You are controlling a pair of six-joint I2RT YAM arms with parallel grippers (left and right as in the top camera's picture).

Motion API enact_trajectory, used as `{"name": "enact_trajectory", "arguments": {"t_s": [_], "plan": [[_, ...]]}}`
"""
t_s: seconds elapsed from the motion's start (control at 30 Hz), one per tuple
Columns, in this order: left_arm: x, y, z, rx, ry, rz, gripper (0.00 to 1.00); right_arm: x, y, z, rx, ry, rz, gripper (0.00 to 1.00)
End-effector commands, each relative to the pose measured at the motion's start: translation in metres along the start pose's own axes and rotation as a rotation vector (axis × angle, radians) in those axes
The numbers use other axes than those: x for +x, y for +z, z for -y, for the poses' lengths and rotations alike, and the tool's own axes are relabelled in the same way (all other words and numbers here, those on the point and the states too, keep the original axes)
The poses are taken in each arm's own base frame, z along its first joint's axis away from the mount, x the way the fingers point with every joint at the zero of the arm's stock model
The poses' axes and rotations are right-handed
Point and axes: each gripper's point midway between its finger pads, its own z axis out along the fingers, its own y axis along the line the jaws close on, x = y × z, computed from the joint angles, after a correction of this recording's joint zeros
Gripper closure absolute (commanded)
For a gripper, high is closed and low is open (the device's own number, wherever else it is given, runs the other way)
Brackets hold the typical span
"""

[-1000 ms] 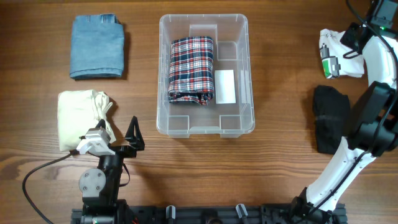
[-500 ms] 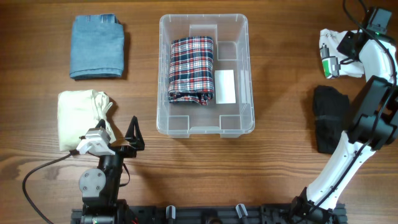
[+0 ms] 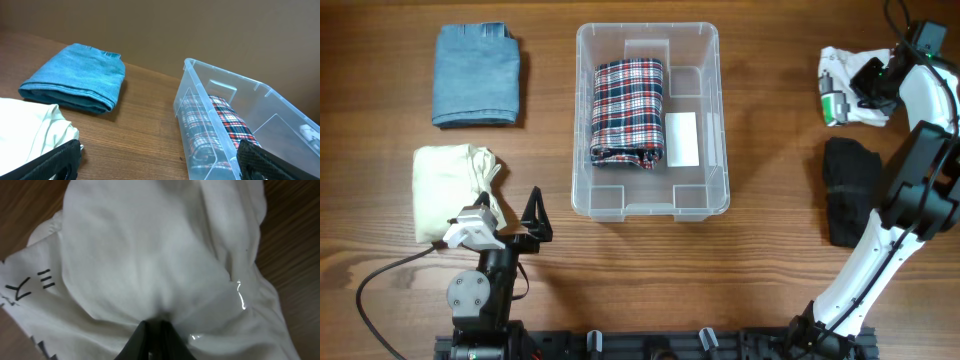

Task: Pack container
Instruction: 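Lower the right gripper and grasp the white printed t-shirt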

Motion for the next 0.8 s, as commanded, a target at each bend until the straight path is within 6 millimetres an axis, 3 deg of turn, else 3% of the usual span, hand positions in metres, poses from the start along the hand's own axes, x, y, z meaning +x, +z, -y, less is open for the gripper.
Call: {"name": "enact_trajectory", "arguments": {"t_s": [0.0, 0.1, 0.27, 0.33, 0.4, 0.47, 0.53, 0.63, 0.77], "plan": [[0.002, 0.0, -0.004, -0.016, 0.004, -0.004, 0.0, 0.053, 0.019, -0.051, -0.132, 0.049, -0.166, 0.89], [0.002, 0.0, -0.004, -0.016, 0.004, -0.004, 0.0, 0.06, 0.017, -0.073, -0.16, 0.06, -0.174, 0.85], [0.002, 0.0, -0.004, -0.016, 0.005, -0.004, 0.0, 0.043, -0.018, -0.092, -0.231, 0.059, -0.128, 0.82], [0.002, 0.0, -0.004, -0.016, 0.005, -0.004, 0.0, 0.029, -0.043, -0.095, -0.253, 0.058, -0.082, 0.74], [0.002, 0.0, -0.004, -0.016, 0.005, -0.004, 0.0, 0.01, -0.076, -0.096, -0.279, 0.034, -0.014, 0.57], [0.002, 0.0, -0.004, -0.016, 0.005, -0.004, 0.0, -0.006, -0.104, -0.086, -0.264, -0.019, 0.06, 0.22], [0.002, 0.0, -0.004, -0.016, 0.005, -0.004, 0.0, -0.015, -0.118, -0.069, -0.212, -0.069, 0.105, 0.04], [0.002, 0.0, -0.004, -0.016, 0.004, -0.004, 0.0, -0.014, -0.119, -0.051, -0.194, -0.195, 0.091, 0.0], [0.002, 0.0, -0.004, -0.016, 0.004, -0.004, 0.0, -0.005, -0.101, -0.032, -0.168, -0.327, 0.046, 0.0]]}}
